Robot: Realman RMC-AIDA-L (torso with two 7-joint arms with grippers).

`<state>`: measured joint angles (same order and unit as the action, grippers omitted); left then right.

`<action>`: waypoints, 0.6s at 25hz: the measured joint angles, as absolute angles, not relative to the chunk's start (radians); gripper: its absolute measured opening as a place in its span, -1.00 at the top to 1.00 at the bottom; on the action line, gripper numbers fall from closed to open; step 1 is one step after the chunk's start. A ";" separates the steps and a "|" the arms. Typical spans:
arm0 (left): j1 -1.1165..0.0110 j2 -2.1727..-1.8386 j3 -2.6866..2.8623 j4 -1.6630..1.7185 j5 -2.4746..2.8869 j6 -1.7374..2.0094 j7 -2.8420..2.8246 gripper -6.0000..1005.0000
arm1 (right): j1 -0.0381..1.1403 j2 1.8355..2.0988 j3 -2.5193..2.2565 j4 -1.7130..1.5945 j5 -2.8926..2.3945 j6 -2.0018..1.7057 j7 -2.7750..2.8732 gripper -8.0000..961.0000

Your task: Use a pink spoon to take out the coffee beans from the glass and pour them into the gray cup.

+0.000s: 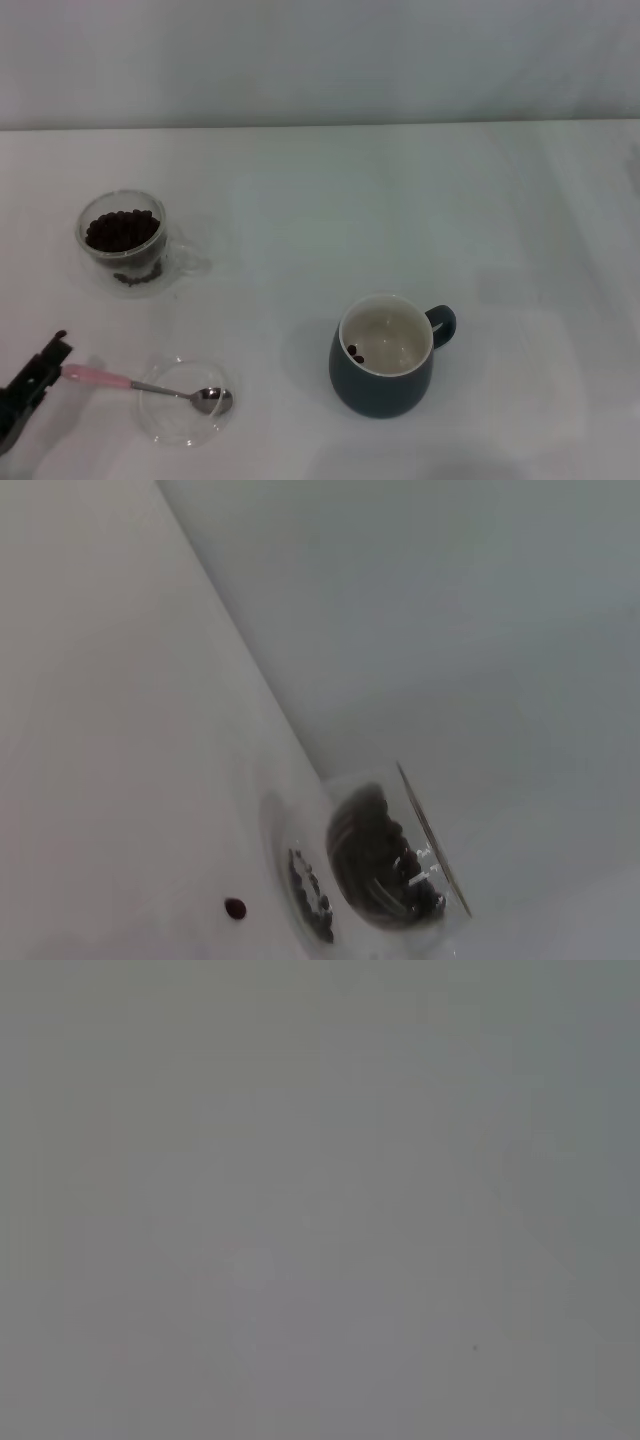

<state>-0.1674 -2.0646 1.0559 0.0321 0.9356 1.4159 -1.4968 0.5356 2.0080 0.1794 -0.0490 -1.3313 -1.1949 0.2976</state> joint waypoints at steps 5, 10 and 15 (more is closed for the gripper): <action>-0.137 -2.053 1.052 0.055 0.926 1.430 -1.510 0.07 | 0.534 2.008 0.179 -0.049 -1.331 -1.195 0.299 -0.51; -0.081 -2.045 1.048 0.122 0.867 1.445 -1.505 -0.15 | 0.534 2.008 0.179 -0.049 -1.332 -1.195 0.301 -0.51; -0.029 -2.047 1.047 0.179 0.654 1.483 -1.304 -0.15 | 0.534 2.008 0.180 -0.049 -1.331 -1.189 0.302 -0.51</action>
